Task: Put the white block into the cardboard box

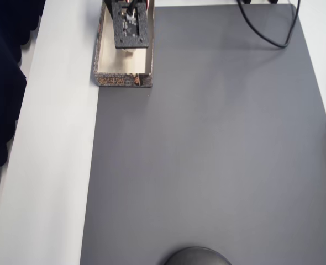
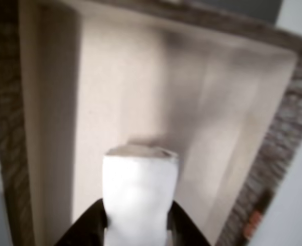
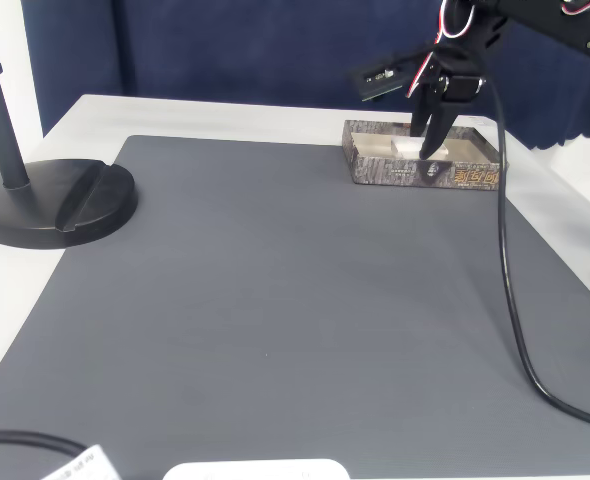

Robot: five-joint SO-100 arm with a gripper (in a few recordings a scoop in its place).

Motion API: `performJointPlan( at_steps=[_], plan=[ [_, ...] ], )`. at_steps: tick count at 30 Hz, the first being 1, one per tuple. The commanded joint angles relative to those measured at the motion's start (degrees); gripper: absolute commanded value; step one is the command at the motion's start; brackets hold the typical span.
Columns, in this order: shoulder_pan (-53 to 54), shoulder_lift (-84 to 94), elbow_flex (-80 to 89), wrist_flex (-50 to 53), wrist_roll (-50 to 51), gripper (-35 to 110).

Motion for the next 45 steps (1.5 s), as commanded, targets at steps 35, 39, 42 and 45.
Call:
performJointPlan(
  at_steps=[35, 39, 42, 45],
  plan=[
    [-0.09, 1.49, -4.31, -5.10, -1.41, 26],
    [-0.44, 2.46, -4.75, -5.89, -1.49, 28],
    [-0.53, 6.24, -3.52, -6.06, -1.85, 29],
    [-0.79, 10.20, -1.05, -6.06, -2.37, 30]
  ],
)
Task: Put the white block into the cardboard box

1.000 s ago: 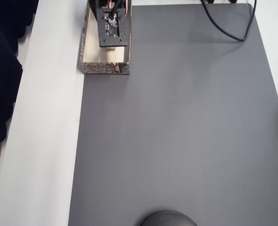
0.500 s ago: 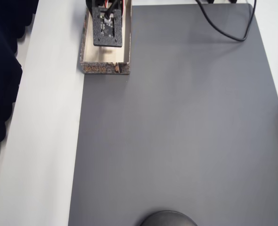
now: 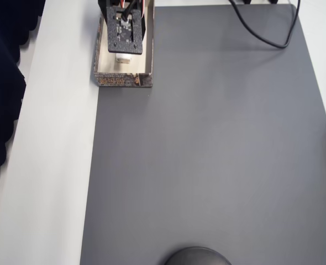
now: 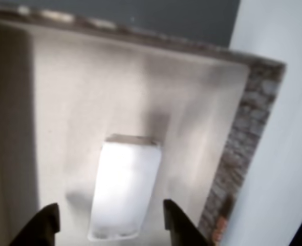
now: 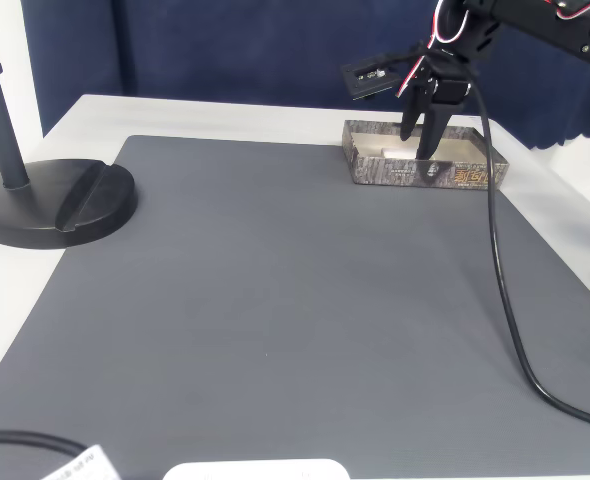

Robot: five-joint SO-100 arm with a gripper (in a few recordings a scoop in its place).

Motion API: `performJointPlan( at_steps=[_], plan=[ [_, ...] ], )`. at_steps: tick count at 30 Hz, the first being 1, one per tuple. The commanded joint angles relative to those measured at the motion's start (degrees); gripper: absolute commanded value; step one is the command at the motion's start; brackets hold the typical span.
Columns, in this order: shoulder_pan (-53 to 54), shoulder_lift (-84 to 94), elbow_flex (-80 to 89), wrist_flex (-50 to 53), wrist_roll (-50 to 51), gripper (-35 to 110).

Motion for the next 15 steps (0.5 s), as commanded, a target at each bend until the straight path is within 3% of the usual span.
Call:
performJointPlan(
  at_steps=[1, 8, 15],
  plan=[
    [-0.18, 10.81, 0.26, -0.70, -1.32, 31],
    [-1.58, 16.70, 2.72, 1.41, -4.39, 31],
    [-6.06, 29.18, 18.98, 5.98, -14.59, 11]
  ],
)
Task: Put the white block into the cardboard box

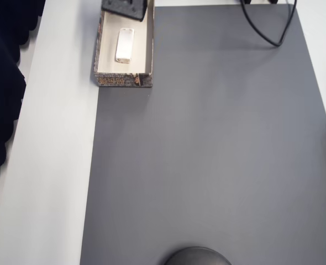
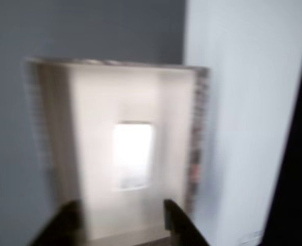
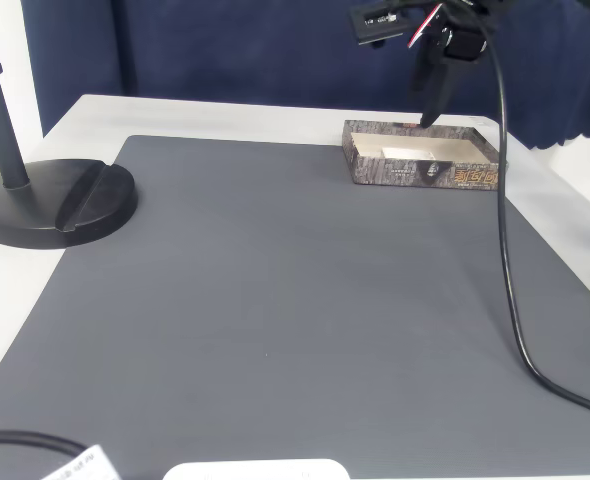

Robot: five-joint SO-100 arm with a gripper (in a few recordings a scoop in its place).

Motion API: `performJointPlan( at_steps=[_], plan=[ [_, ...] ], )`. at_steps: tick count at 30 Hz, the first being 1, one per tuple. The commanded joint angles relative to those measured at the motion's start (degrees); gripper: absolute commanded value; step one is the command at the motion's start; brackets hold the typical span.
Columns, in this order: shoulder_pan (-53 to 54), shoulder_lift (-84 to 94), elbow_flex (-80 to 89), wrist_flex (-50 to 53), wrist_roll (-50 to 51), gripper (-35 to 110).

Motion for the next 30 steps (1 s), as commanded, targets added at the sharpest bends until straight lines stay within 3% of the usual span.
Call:
performJointPlan(
  at_steps=[1, 7, 16, 30],
  plan=[
    [-3.96, 13.54, 10.28, 1.05, -7.03, 9],
    [-10.28, 25.05, 23.20, 1.76, -16.70, -1],
    [-24.08, 40.78, 40.87, 0.88, -33.84, -2],
    [-55.81, 53.70, 65.74, -15.38, -56.43, -2]
  ],
)
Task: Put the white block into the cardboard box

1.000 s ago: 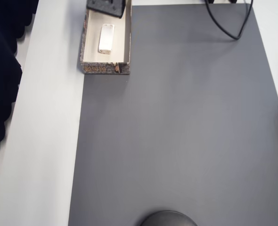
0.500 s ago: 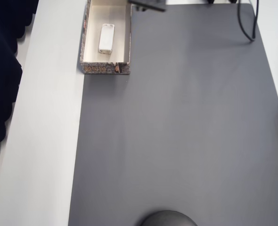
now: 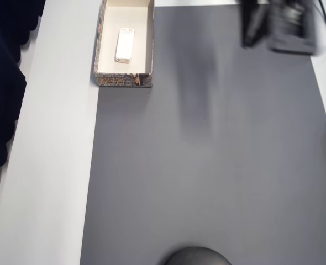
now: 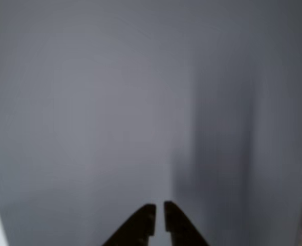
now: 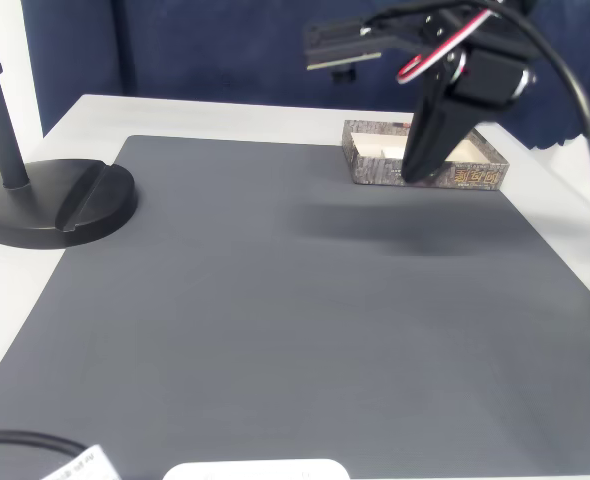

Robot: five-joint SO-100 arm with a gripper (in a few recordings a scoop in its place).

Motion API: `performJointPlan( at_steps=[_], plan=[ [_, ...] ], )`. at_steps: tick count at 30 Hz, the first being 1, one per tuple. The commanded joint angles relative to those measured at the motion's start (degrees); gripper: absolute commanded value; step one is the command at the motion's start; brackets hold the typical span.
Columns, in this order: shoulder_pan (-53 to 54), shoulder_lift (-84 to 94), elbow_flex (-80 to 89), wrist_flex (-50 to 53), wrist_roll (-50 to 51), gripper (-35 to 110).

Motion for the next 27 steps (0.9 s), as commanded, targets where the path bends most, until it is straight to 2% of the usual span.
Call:
performJointPlan(
  at_steps=[1, 12, 22, 27],
  plan=[
    [-7.91, 6.59, 4.48, -4.04, -5.89, -2],
    [-18.72, 20.13, 23.82, -10.90, -12.13, -2],
    [-24.96, 38.41, 44.74, -13.18, -21.18, -2],
    [-24.79, 46.49, 53.00, -14.77, -21.36, -2]
  ],
)
